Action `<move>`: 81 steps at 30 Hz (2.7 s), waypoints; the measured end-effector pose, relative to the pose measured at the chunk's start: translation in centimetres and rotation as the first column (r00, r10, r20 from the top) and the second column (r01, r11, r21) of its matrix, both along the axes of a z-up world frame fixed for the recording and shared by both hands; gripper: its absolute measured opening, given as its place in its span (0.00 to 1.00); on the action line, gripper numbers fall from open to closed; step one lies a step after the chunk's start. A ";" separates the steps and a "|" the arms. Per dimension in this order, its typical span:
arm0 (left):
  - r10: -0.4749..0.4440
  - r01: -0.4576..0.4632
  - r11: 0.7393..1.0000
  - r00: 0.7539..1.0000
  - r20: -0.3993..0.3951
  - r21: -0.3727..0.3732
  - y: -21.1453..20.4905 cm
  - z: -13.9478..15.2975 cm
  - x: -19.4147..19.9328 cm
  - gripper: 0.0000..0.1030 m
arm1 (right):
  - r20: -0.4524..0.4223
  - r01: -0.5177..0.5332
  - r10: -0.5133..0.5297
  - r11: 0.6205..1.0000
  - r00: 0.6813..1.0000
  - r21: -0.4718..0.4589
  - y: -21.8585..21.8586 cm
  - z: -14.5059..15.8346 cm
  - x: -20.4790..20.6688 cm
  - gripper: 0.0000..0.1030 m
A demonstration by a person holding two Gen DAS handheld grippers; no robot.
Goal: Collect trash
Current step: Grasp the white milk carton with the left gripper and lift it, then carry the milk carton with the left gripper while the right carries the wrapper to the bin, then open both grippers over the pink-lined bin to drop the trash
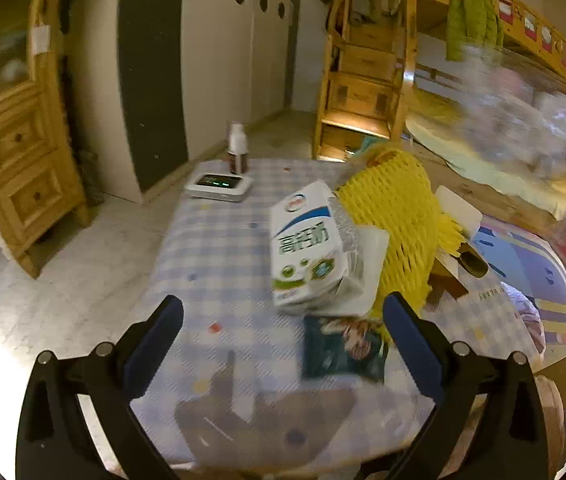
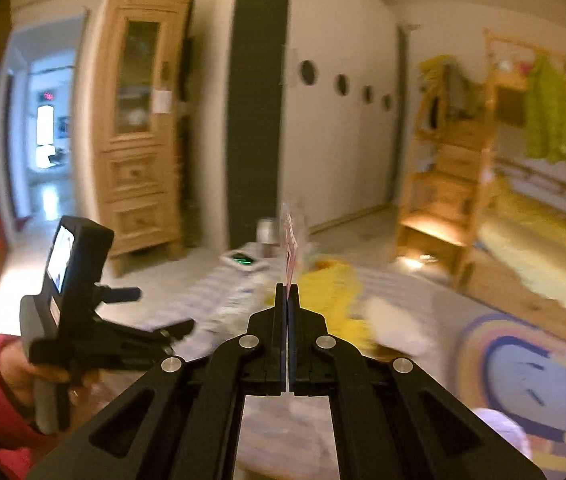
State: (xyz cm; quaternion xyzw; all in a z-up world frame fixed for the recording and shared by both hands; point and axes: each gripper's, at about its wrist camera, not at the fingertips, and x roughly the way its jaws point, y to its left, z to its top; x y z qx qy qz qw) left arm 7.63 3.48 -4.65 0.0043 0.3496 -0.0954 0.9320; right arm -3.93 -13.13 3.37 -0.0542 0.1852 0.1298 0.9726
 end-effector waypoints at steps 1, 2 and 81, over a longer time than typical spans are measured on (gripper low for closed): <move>-0.005 0.004 1.000 1.000 -0.015 -0.011 -0.2 -0.4 0.8 0.94 | 0.004 0.033 -0.033 0.999 0.999 -0.012 -0.6 -0.2 0.0 0.00; -0.007 0.007 1.000 1.000 -0.027 -0.024 -0.4 -0.6 1.4 0.94 | 0.003 0.067 -0.067 0.997 0.998 -0.024 -1.2 -0.6 0.0 0.00; -0.579 0.579 0.816 0.815 -0.011 0.004 -33.4 -1.4 -1.4 0.84 | -0.403 0.678 -0.591 0.727 0.699 0.110 -29.2 -15.2 -3.2 0.19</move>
